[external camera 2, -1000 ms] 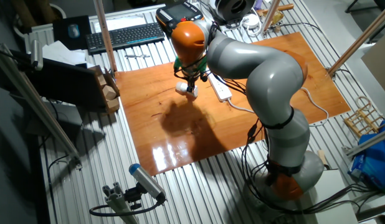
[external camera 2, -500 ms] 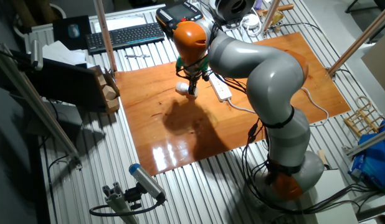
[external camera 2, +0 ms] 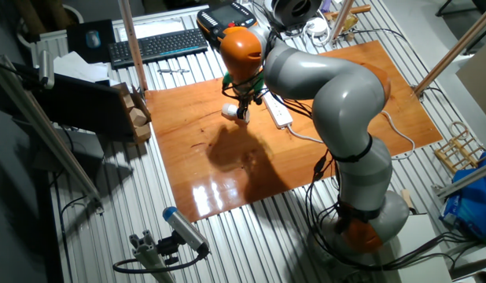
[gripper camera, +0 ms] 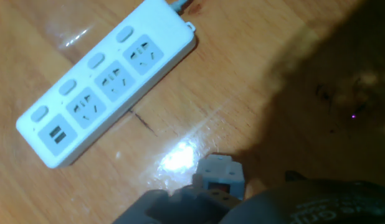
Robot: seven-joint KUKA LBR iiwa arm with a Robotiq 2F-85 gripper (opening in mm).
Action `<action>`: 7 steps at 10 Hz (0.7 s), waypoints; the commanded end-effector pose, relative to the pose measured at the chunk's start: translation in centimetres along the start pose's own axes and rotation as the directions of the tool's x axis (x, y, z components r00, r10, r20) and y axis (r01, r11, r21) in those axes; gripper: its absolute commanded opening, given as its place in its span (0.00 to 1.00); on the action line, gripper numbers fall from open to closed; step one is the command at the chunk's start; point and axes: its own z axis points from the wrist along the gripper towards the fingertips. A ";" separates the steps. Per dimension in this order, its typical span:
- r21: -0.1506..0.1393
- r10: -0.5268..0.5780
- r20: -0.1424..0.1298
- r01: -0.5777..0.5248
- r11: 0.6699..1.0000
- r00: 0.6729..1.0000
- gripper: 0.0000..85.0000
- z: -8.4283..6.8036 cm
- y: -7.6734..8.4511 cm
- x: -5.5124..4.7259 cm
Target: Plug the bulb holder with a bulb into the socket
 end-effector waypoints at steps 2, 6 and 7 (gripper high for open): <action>-0.015 0.005 0.001 -0.005 1.000 1.000 0.60 0.1 0.0 0.1; -0.021 -0.001 0.012 0.001 1.000 1.000 0.80 1.3 0.6 0.3; -0.007 -0.008 0.016 0.008 1.000 1.000 0.80 1.5 0.6 0.4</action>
